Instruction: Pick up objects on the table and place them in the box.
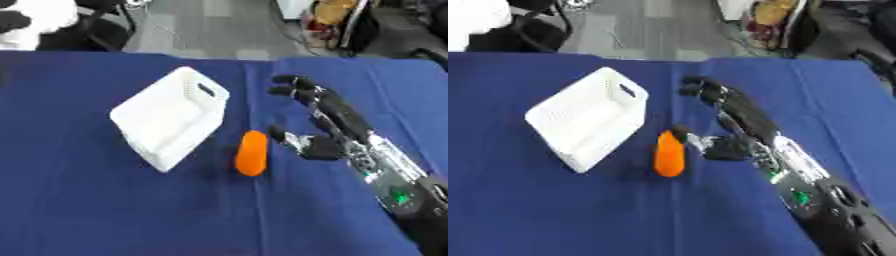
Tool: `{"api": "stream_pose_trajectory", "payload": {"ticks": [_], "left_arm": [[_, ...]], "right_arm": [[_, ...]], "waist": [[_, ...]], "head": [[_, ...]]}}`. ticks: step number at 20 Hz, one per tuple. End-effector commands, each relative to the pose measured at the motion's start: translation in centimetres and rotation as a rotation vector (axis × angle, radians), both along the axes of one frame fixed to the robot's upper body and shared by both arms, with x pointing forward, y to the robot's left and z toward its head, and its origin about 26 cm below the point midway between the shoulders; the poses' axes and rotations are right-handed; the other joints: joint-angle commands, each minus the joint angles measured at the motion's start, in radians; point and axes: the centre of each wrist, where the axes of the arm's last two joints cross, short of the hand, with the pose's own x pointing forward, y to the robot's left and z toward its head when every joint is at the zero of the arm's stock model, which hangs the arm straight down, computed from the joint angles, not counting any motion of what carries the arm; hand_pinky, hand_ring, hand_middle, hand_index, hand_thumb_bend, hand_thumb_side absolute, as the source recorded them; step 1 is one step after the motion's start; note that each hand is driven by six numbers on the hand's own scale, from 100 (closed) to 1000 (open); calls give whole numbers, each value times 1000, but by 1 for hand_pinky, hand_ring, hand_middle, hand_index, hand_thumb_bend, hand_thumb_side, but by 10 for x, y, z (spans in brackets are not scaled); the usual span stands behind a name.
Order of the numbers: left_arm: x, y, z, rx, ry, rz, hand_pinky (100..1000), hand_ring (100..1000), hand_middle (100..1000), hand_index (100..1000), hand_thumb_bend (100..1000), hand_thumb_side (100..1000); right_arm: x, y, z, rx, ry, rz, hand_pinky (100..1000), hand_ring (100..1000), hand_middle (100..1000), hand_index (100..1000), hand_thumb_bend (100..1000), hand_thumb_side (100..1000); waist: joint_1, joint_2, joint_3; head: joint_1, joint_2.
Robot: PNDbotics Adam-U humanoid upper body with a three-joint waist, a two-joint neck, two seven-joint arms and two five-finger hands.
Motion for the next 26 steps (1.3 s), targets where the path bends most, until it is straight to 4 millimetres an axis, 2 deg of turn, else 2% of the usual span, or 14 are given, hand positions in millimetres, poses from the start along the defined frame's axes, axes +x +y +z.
{"api": "stream_pose_trajectory", "payload": {"ticks": [1, 9, 26], "left_arm": [[-4, -5, 10, -5, -41, -28, 906, 801, 897, 864, 152, 939], [-7, -7, 14, -14, -52, -46, 905, 802, 897, 863, 153, 937], [-8, -13, 20, -28, -63, -79, 906, 802, 898, 864, 156, 937]], "right_arm": [[9, -1, -1, -24, -11, -3, 739, 750, 881, 863, 460, 1000], [25, 0, -12, -38, -18, -6, 726, 752, 887, 864, 487, 1000], [38, 17, -29, -66, 33, 34, 739, 751, 888, 868, 503, 1000]], "waist": [[6, -9, 3], [8, -5, 11], [10, 2, 29]], "head": [[-16, -16], [-19, -19], [-27, -24]]}}
